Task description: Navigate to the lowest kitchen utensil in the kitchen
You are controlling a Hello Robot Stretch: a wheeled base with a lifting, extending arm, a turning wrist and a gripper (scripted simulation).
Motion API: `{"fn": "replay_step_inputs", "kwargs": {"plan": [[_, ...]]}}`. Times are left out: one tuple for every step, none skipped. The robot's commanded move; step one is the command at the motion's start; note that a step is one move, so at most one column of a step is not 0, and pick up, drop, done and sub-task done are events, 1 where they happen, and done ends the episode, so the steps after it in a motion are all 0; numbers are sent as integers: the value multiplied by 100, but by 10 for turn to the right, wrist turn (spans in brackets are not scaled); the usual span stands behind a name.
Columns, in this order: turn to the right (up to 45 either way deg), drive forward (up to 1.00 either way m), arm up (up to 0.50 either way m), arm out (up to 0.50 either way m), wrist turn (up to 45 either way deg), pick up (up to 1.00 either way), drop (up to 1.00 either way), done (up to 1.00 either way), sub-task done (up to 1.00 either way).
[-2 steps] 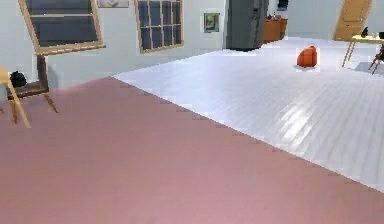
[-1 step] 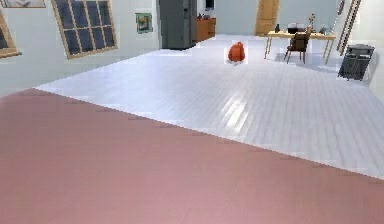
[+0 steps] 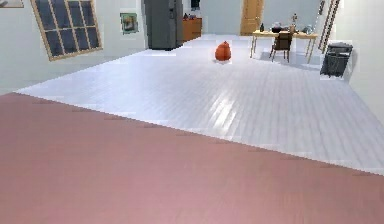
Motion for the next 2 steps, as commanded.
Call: {"fn": "replay_step_inputs", "kwargs": {"plan": [[0, 100, 0, 0, 0, 0, 0, 0, 0], [0, 100, 0, 0, 0, 0, 0, 0, 0]]}}
